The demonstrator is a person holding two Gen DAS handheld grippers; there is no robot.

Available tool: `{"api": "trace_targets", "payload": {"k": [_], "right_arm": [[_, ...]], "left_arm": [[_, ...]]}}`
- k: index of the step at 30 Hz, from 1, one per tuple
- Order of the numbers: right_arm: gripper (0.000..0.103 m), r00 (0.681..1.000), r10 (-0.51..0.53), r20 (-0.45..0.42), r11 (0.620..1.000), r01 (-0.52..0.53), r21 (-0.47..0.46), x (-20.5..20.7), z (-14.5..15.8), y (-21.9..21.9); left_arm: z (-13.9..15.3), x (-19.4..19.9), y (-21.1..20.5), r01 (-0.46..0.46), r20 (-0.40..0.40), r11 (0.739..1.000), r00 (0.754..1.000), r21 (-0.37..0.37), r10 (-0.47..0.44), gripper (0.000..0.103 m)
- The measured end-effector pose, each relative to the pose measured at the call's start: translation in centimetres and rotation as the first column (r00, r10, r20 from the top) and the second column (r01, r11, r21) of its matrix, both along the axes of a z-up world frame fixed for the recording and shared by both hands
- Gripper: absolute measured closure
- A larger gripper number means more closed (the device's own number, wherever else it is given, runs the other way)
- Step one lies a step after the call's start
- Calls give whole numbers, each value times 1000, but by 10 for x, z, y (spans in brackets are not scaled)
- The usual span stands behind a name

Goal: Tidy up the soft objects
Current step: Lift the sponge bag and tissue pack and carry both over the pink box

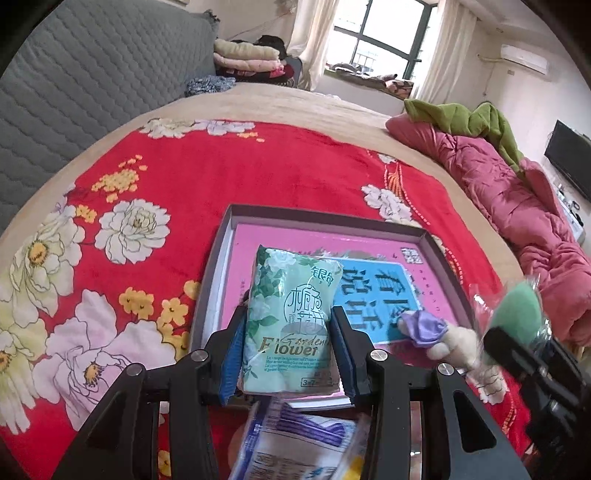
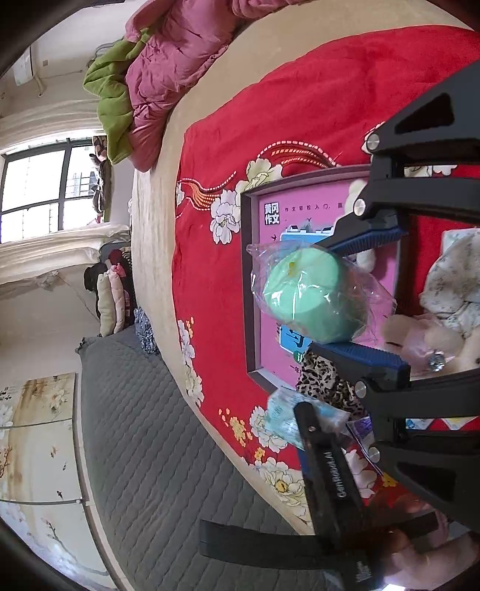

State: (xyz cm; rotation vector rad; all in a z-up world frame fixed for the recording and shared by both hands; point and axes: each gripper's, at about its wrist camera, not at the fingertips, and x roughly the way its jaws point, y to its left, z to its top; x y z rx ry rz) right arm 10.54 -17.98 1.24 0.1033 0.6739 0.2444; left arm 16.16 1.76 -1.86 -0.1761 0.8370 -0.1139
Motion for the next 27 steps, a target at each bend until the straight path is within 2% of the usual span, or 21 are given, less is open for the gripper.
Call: {"api": "trace_targets", "payload": {"k": [10, 18, 27], "right_arm": [[58, 999, 18, -31, 1000, -18, -9, 21, -8, 25], [58, 997, 27, -72, 999, -28, -19, 33, -23, 42], [58, 991, 12, -135, 999, -18, -38, 45, -38, 43]], "left_arm": [[-16, 8, 22, -8, -27, 1000, 1000, 21, 9, 58], [-33, 15, 26, -5, -66, 1000, 998, -11, 4, 58], [-39, 17, 23, 19, -80, 998, 997, -53, -23, 58]]}}
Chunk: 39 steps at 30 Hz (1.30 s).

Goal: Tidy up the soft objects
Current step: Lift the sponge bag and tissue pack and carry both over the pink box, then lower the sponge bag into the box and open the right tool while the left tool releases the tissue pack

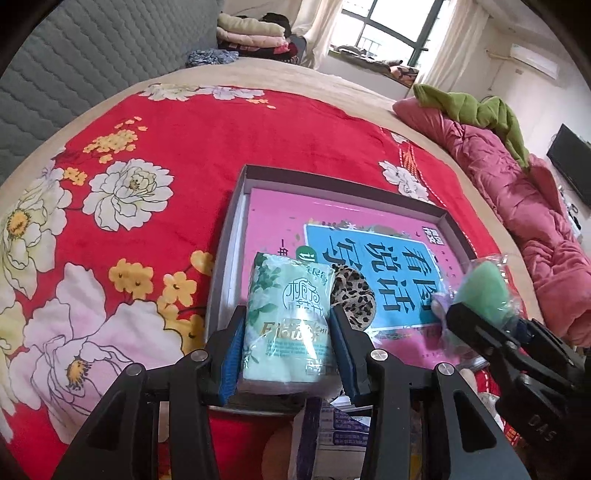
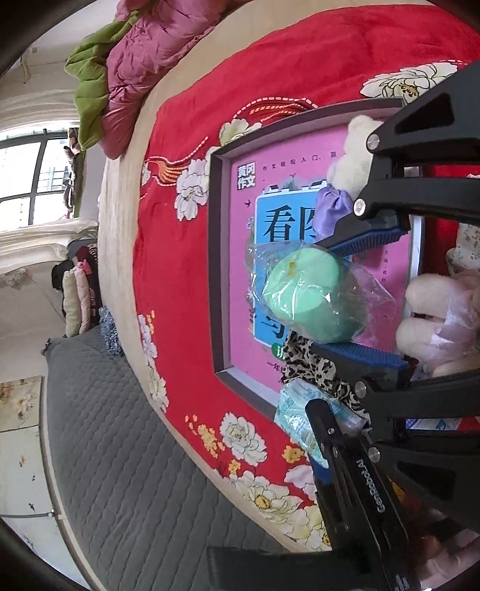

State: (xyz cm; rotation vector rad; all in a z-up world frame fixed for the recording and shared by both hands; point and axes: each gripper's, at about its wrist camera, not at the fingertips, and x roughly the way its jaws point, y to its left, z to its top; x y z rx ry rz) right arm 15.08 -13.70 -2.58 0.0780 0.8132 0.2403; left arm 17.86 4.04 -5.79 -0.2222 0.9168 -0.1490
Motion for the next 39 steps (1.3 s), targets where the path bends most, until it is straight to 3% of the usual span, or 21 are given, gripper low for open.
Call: {"api": "trace_targets", "payload": {"k": [17, 27, 39], "right_arm": [[58, 995, -40, -97, 994, 30, -103, 7, -27, 3], [58, 993, -51, -108, 988, 34, -154, 6, -29, -2], [57, 990, -62, -123, 987, 43, -153, 2, -29, -12]], "left_arm": [[2, -2, -7, 22, 6, 999, 1000, 30, -22, 58], [1, -2, -6, 18, 4, 999, 1000, 31, -19, 58], [1, -1, -2, 8, 1, 999, 1000, 32, -8, 57]]}}
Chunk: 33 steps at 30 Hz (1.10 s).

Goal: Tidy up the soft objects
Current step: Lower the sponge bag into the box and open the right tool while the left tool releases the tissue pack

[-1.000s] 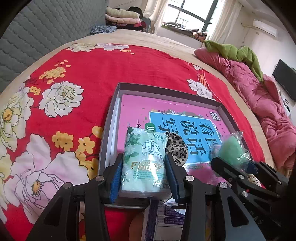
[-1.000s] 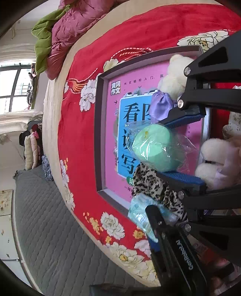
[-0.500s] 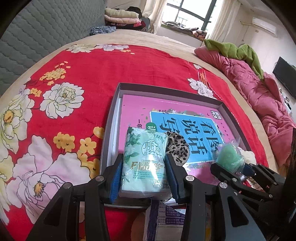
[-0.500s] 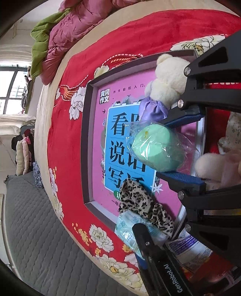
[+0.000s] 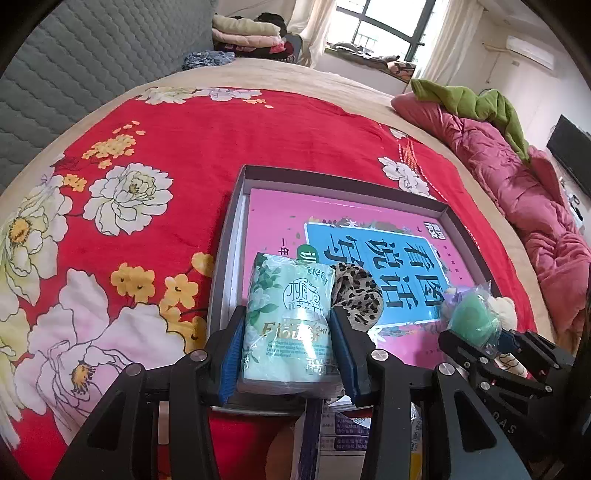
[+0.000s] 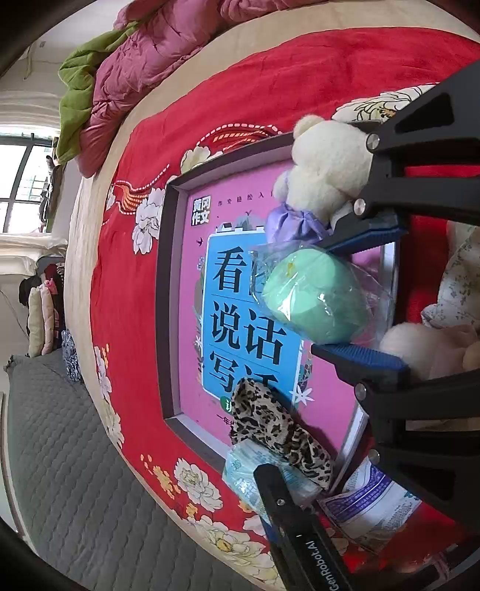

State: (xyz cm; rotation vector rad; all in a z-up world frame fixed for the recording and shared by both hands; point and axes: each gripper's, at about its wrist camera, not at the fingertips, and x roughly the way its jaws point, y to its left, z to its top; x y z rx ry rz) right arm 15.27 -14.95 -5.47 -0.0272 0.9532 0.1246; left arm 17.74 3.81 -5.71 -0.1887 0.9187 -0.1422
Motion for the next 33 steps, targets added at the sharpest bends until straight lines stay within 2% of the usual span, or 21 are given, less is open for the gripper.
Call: {"api": "trace_targets", "payload": {"k": [14, 24, 27, 33], "right_arm": [[49, 1000, -6, 7, 1000, 6, 20, -4, 5, -1], [46, 996, -43, 72, 994, 36, 99, -15, 25, -21], [46, 996, -48, 81, 994, 40, 101, -18, 28, -24], [46, 994, -59, 88, 993, 49, 108, -20, 32, -29]], "left_arm": [[6, 0, 9, -18, -12, 1000, 1000, 9, 18, 56], [9, 0, 16, -31, -7, 1000, 999, 2, 31, 49], [10, 1, 17, -32, -8, 999, 999, -8, 32, 43], [11, 0, 21, -42, -8, 999, 999, -2, 42, 43]]}}
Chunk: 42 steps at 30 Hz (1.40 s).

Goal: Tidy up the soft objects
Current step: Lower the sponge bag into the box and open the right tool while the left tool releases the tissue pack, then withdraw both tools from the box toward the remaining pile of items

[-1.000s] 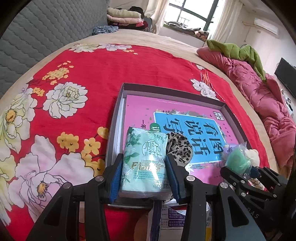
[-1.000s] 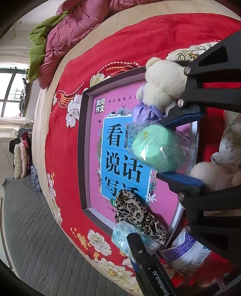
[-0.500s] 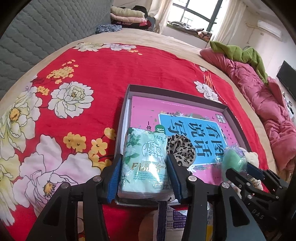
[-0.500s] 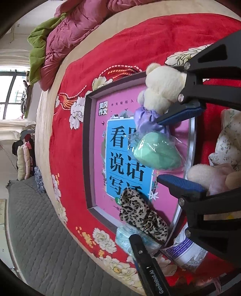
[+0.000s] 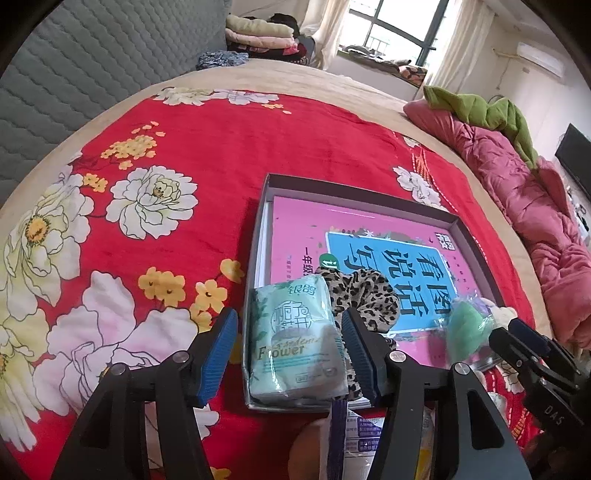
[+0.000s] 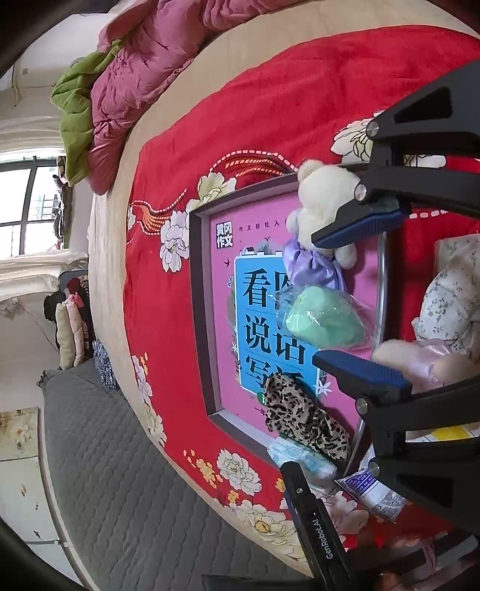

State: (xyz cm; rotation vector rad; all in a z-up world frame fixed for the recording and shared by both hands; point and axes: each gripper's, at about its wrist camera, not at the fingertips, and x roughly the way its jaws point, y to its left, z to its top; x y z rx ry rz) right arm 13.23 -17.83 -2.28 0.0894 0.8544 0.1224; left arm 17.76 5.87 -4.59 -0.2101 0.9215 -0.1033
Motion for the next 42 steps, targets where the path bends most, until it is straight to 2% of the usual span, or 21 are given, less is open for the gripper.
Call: {"api": "trace_targets", "payload": {"k": [7, 10, 16, 20, 30, 37, 42], "right_arm": [[45, 1000, 0, 8, 1000, 0, -7, -2, 1, -3], [40, 1000, 2, 10, 1000, -2, -9, -3, 2, -2], [38, 1000, -2, 20, 1000, 3, -7, -6, 7, -6], [36, 999, 0, 34, 1000, 1, -17, -10, 10, -6], [31, 998, 14, 63, 1000, -14, -11, -15, 19, -7], [31, 996, 12, 83, 1000, -12, -1, -20, 30, -13], [31, 995, 11, 103, 1000, -11, 4, -27, 40, -19]], "left_arm": [[7, -3, -1, -1, 20, 1000, 1000, 11, 0, 37], [11, -6, -2, -7, 21, 999, 1000, 36, 6, 37], [31, -17, 0, -17, 81, 999, 997, 46, 14, 32], [36, -21, 2, -23, 91, 998, 996, 58, 18, 31], [54, -40, 24, -86, 139, 994, 987, 74, 76, 29], [62, -52, 40, -122, 139, 991, 984, 49, 114, 29], [66, -61, 37, -121, 137, 991, 984, 50, 114, 29]]}}
